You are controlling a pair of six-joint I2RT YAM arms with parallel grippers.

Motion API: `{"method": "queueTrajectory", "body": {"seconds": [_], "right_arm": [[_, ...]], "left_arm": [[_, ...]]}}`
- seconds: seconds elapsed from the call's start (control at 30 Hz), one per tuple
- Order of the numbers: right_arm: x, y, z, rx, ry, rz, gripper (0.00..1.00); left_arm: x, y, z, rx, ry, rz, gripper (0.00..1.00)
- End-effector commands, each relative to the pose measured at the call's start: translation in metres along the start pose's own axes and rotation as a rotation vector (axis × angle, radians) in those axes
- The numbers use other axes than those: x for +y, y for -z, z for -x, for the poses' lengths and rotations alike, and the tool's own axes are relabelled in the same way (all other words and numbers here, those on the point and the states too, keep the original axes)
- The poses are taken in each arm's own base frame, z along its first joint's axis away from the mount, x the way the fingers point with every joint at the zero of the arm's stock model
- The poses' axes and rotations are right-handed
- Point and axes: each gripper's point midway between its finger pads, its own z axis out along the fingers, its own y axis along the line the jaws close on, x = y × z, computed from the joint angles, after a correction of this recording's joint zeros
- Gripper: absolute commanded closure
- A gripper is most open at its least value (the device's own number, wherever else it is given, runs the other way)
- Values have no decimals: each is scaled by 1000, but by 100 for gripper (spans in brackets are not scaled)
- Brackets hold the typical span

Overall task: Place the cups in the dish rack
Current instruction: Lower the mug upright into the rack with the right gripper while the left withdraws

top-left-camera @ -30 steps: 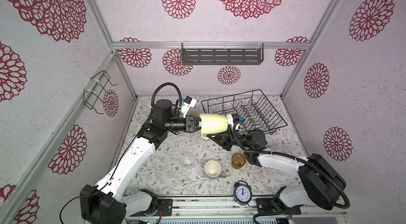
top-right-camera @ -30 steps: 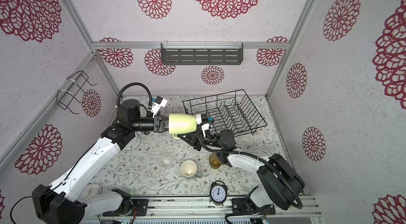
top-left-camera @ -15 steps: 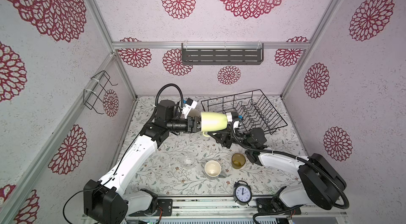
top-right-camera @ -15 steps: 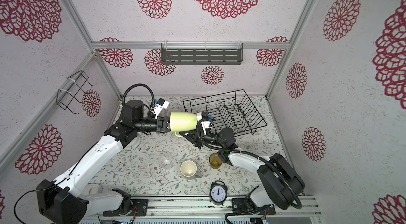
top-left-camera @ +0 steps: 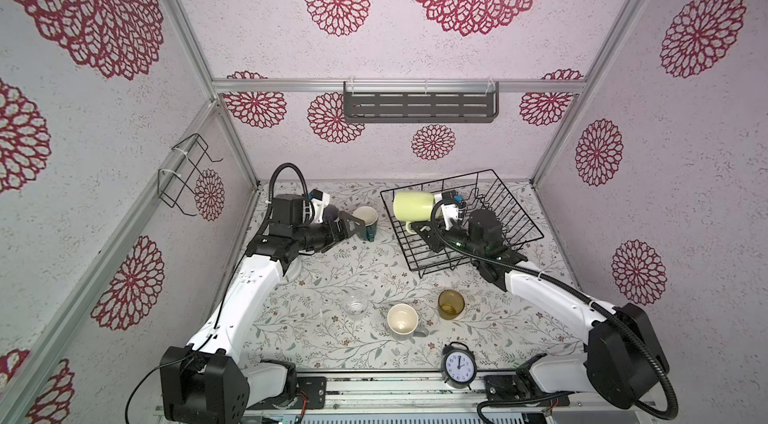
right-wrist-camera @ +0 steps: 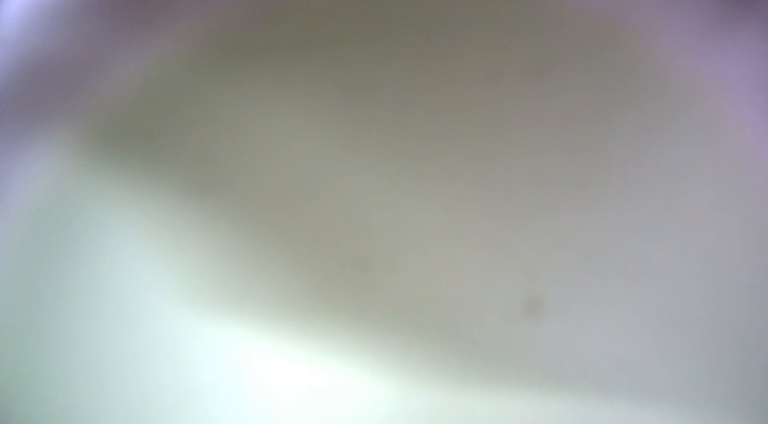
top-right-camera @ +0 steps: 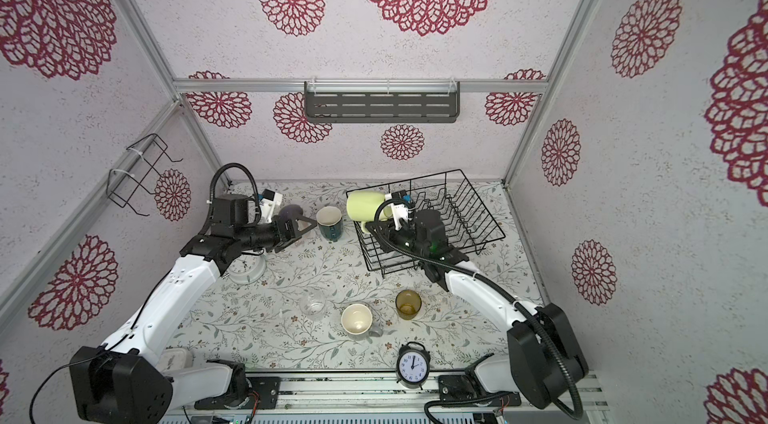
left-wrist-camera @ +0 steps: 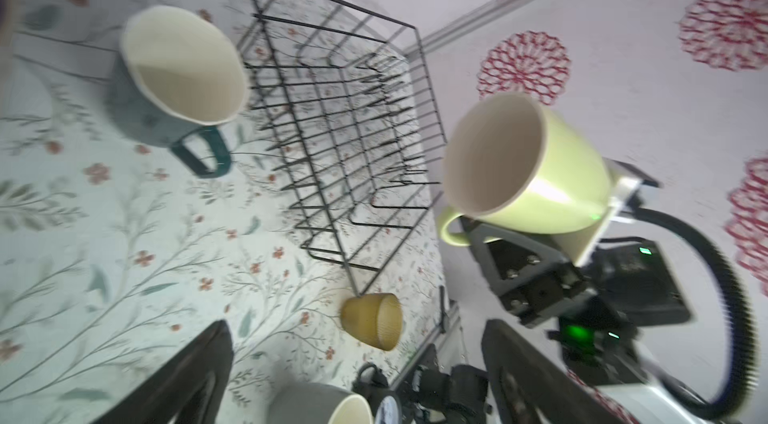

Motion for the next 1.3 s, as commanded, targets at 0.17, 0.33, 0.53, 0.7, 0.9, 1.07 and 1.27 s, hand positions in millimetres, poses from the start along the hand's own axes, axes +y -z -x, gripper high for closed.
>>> {"method": "queueTrajectory", "body": {"seconds": [0.17, 0.33, 0.53, 0.7, 0.9, 1.07, 1.27], "right_arm": [[-80, 19, 25, 175, 166, -428, 100], [-115, 11, 21, 314, 212, -571, 100], [-154, 4, 12, 472, 230, -710, 100], [-177, -7, 5, 550, 199, -743, 100], [-195, -23, -4, 573, 167, -746, 100], [-212, -32, -7, 581, 146, -745, 100], [-233, -42, -14, 596, 107, -725, 100]], "left_arm": [[78, 23, 12, -179, -44, 422, 3], [84, 21, 4, -162, -45, 423, 3], [78, 24, -7, -149, -40, 384, 3], [83, 36, -12, -181, -44, 420, 3], [84, 47, -16, -219, -45, 434, 3], [87, 54, -20, -233, -52, 452, 3], [89, 61, -29, -225, -50, 465, 3]]}}
